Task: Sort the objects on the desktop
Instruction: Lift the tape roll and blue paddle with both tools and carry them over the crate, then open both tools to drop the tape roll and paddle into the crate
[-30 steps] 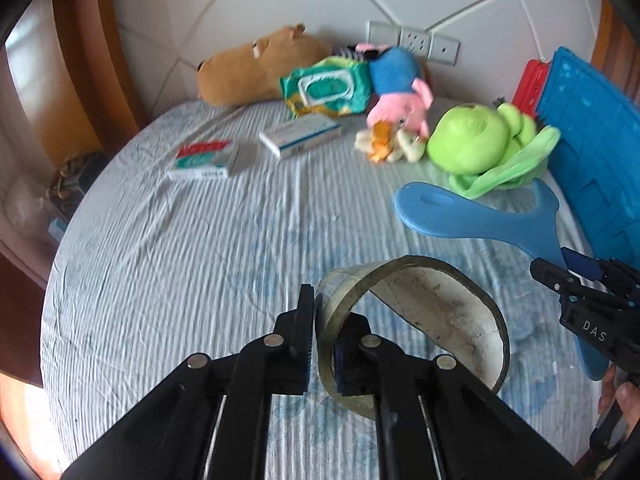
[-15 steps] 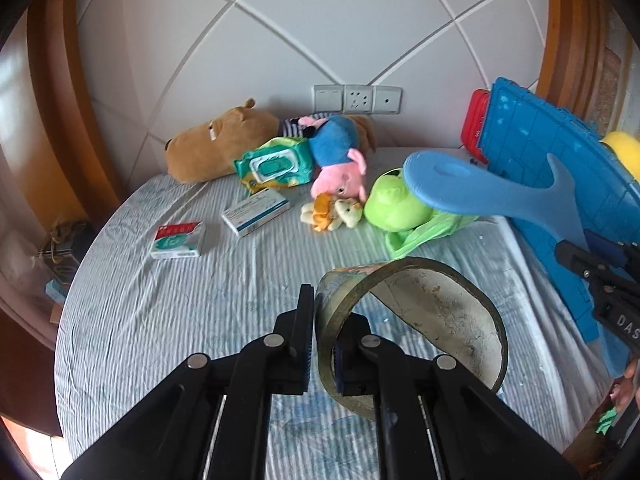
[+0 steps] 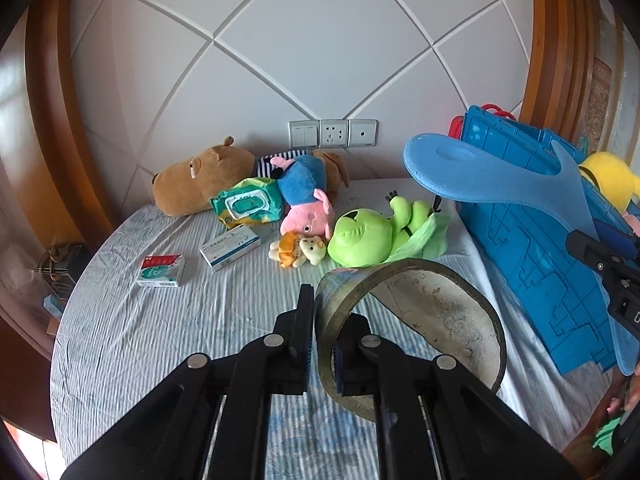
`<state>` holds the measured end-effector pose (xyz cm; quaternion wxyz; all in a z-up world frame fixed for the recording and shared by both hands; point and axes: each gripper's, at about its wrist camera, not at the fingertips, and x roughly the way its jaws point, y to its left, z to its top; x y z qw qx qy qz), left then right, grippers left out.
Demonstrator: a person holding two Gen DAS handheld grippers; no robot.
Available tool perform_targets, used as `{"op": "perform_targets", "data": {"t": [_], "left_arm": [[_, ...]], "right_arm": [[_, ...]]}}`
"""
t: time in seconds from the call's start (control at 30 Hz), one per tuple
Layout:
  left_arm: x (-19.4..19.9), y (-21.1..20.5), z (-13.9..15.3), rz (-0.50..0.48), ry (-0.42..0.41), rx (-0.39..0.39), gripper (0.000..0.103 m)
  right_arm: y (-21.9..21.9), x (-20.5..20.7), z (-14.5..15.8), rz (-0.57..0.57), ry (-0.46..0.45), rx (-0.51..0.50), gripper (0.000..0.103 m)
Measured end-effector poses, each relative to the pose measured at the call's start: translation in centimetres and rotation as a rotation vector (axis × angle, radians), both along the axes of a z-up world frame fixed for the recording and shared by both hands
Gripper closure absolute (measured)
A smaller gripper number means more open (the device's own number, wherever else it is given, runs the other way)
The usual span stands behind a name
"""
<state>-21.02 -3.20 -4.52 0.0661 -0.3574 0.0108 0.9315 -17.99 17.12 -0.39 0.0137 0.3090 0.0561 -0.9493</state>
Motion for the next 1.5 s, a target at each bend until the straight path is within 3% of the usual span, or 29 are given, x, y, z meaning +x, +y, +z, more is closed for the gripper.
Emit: {"op": "perform_targets", "data": {"t": [0.2,0.33,0.53,0.7,0.83,1.0,1.2,1.33,1.43,1.5], "left_arm": [[0.2,4.5,3.3,-0.038,0.056,0.018,0.095],[-0.3,9.1,6.6,-0.149,0.114,0.033,0.095],[-0.6,17.8,11.3,-0.304,0.175,0.076,0.095],[0.0,27.0,13.4,-0.425,0.194,0.089,0.095],[0.7,34.5,13.6,-0.479,0.196,0.105,0.095],[1.6,42.9,12.5,-0.496,0.141,0.106,0.095],[2.4,48.4,9.5,-0.458,0.057,0.016,0.095],[1.8,49.2,7.2,-0.408,-0.004,-0.061,0.094],[1.4,48.5,7.3,-0.354,-0.023,-0.065,0.083],[1.5,48.3,7.4,-0.332,-0.027,-0.070,0.056]], "right_arm": [[3.8,1.8,3.1,-0.003,0.067,-0.003,0.056],[8.0,4.2,5.7,-0.104,0.119,0.008,0.056],[15.1,7.0,8.6,-0.247,0.147,0.049,0.056],[22.3,8.8,9.1,-0.347,0.162,0.050,0.056],[29.1,9.3,9.3,-0.384,0.164,0.062,0.056],[37.1,8.9,10.9,-0.372,0.167,0.072,0.055],[43.5,6.3,9.5,-0.343,0.125,0.023,0.055],[46.3,4.2,7.3,-0.316,0.060,-0.050,0.055],[47.5,2.6,5.8,-0.304,0.024,-0.078,0.055],[47.6,2.2,5.2,-0.296,0.017,-0.096,0.050]]}}
